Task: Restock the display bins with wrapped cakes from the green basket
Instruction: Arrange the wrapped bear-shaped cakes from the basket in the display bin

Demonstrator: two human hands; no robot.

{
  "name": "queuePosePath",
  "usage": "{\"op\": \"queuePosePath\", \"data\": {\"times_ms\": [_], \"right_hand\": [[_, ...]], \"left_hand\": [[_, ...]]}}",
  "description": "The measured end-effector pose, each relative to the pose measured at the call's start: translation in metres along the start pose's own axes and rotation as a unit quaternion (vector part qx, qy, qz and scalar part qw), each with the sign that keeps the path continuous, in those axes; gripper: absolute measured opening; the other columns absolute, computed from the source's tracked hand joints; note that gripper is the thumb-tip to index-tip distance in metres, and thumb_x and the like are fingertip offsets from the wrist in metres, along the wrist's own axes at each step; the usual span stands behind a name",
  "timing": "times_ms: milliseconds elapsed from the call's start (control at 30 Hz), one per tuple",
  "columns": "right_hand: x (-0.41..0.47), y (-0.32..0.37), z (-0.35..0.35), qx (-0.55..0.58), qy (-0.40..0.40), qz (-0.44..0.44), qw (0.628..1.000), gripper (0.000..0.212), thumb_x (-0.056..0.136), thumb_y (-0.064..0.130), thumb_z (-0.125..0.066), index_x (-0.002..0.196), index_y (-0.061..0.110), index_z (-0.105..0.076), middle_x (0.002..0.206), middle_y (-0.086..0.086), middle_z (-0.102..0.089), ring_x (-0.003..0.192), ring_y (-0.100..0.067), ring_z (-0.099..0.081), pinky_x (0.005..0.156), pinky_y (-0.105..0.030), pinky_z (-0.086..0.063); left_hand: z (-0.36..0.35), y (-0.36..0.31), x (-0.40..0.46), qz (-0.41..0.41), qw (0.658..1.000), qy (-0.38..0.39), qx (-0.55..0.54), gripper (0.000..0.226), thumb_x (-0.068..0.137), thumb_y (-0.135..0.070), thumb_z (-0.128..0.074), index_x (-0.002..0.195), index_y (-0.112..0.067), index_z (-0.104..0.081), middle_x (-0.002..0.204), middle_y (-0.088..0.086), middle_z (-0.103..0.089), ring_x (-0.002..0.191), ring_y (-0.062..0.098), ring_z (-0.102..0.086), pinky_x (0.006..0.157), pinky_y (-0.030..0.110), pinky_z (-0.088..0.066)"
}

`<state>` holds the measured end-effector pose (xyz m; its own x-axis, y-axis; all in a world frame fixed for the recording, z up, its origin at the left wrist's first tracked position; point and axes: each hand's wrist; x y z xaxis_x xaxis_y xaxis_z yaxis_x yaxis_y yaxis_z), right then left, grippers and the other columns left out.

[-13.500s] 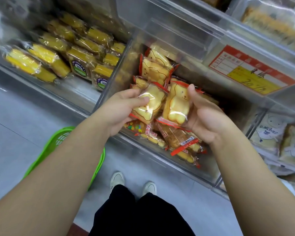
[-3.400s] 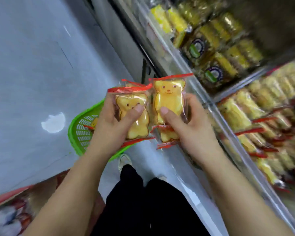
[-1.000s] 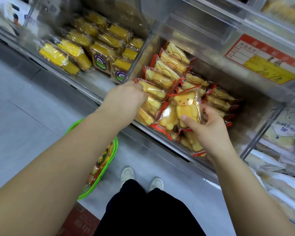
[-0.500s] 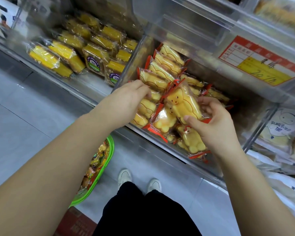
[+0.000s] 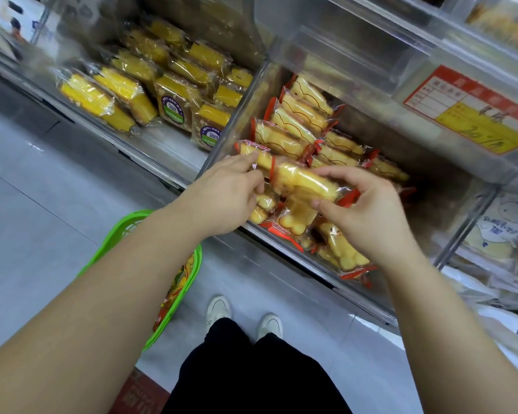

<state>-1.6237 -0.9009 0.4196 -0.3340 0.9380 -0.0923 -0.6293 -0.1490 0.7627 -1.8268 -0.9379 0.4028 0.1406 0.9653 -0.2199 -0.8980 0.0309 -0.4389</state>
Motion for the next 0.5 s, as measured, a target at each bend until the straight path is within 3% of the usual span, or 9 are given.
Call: {"op": "queuePosePath", "data": {"times_ms": [67,133,233,300,367,433,500], "right_hand": [[0.006,0.002,-0.016,-0.104,-0.002,0.009,0.995,0.04,0.077,0.016,-0.072,0.113,0.032,-0.064,0.098,0.008,-0.053,0.086,-0.008,-0.051,0.069,-0.005,-0.035],[0.014,0.005,-0.03,-0.163,-0.009,0.008,0.987,0.041,0.078,0.017,-0.071,0.116,0.03,-0.064,0.099,0.004,-0.045,0.097,-0.016,-0.05,0.076,-0.016,-0.033],[0.027,0.009,-0.048,-0.164,0.0,0.019,0.986,0.044,0.077,0.019,-0.073,0.118,0.029,-0.063,0.101,-0.001,-0.049,0.1,-0.021,-0.052,0.08,-0.022,-0.036],[0.034,0.012,-0.056,-0.149,-0.006,0.028,0.988,0.046,0.076,0.016,-0.074,0.119,0.026,-0.063,0.105,-0.004,-0.054,0.1,-0.023,-0.055,0.083,-0.027,-0.042],[0.039,0.012,-0.06,-0.137,-0.005,0.034,0.99,0.05,0.075,0.015,-0.074,0.121,0.025,-0.061,0.11,-0.007,-0.059,0.102,-0.024,-0.057,0.088,-0.03,-0.043],[0.041,0.008,-0.056,-0.106,0.021,0.037,0.993,0.057,0.072,0.015,-0.076,0.125,0.023,-0.055,0.114,-0.004,-0.062,0.104,-0.019,-0.059,0.09,-0.028,-0.044],[0.042,-0.001,-0.045,-0.042,0.06,-0.003,0.997,0.066,0.069,0.017,-0.079,0.124,0.026,-0.044,0.105,0.009,-0.06,0.092,-0.005,-0.06,0.082,-0.021,-0.049]], "left_hand": [[0.0,0.001,-0.004,0.01,0.999,-0.031,-0.01,0.022,0.091,-0.013,-0.047,0.106,-0.009,-0.063,0.145,0.011,-0.038,0.127,0.026,-0.042,0.104,0.037,-0.034],[0.0,-0.001,-0.011,0.02,0.996,-0.084,-0.012,0.022,0.089,-0.011,-0.048,0.103,-0.01,-0.066,0.127,0.008,-0.05,0.101,0.023,-0.055,0.085,0.037,-0.046],[0.0,-0.003,-0.019,0.037,0.987,-0.152,-0.023,0.016,0.085,-0.005,-0.05,0.091,-0.008,-0.065,0.102,0.008,-0.058,0.078,0.023,-0.054,0.066,0.034,-0.043],[0.001,-0.002,-0.02,0.032,0.981,-0.188,-0.04,0.014,0.083,0.0,-0.05,0.09,-0.006,-0.061,0.098,0.011,-0.056,0.084,0.027,-0.054,0.068,0.038,-0.045],[0.002,-0.002,-0.016,-0.012,0.98,-0.194,-0.047,0.026,0.083,0.005,-0.048,0.103,-0.006,-0.06,0.109,0.011,-0.056,0.103,0.026,-0.053,0.081,0.038,-0.047],[0.0,-0.001,-0.008,-0.06,0.986,-0.152,-0.046,0.042,0.084,0.008,-0.046,0.122,-0.008,-0.056,0.128,0.009,-0.052,0.121,0.023,-0.046,0.1,0.034,-0.039],[-0.003,-0.001,-0.001,-0.071,0.991,-0.111,-0.036,0.048,0.088,0.006,-0.045,0.132,-0.012,-0.05,0.137,0.006,-0.048,0.128,0.023,-0.041,0.107,0.033,-0.032]]}}
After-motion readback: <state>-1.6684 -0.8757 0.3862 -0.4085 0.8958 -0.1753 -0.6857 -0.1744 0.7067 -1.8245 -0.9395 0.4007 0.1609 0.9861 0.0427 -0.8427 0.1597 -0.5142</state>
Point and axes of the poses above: each hand's wrist, its own x-axis towards the middle knuckle, its own z-axis out of the back of the hand, y = z × x
